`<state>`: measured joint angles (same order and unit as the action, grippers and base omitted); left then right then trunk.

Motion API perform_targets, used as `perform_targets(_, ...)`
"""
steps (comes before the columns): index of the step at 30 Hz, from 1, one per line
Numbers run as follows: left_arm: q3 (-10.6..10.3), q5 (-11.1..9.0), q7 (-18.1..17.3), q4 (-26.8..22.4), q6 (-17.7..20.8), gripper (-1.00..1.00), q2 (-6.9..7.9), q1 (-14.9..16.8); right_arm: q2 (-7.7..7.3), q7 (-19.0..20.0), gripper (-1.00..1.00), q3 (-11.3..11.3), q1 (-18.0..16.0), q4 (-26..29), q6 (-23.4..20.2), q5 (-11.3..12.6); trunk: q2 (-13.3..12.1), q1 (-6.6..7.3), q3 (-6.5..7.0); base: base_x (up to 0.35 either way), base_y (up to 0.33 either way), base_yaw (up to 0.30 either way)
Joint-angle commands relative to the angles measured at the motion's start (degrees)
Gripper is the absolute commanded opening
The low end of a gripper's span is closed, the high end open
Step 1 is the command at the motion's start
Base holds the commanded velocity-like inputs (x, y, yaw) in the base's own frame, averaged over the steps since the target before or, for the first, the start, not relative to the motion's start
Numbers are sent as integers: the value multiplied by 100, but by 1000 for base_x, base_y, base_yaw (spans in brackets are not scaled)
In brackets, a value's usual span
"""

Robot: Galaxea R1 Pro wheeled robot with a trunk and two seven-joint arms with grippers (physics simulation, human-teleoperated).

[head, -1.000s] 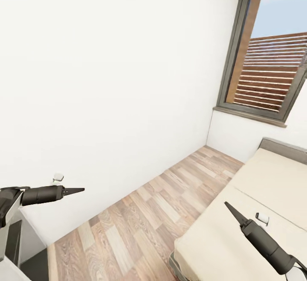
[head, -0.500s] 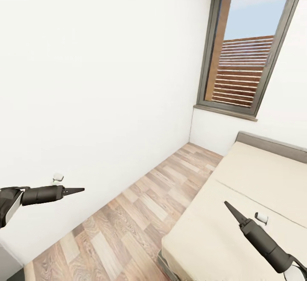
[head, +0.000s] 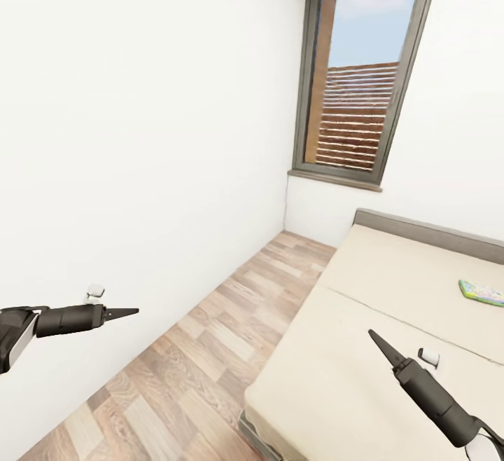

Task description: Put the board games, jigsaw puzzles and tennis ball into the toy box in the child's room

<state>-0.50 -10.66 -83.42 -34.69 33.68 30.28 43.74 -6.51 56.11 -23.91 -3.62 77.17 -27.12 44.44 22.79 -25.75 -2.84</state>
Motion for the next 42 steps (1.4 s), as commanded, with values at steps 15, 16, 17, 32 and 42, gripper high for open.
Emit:
perform_targets(15,-14,-15,3,-3,59,100,4,3,0,5,100,-5,-7,-5,-48,40,13,-4,1,0,0,-280)
perform_targets(16,-13,-15,3,-3,59,100,4,3,0,5,100,-5,-7,-4,-48,42,13,-4,4,0,0,-280)
perform_targets(17,-12,-15,2,-3,58,100,4,3,0,5,100,-5,-7,-3,-48,42,13,-4,6,0,0,-280)
perform_targets(32,-18,-10,16,-3,51,100,2,3,0,-2,100,-7,-7,-14,-48,40,13,-4,43,0,0,-280)
perform_targets(42,-29,-7,28,-2,51,100,-8,3,-1,-3,100,-8,-15,-58,-48,43,13,-4,68,0,0,-280)
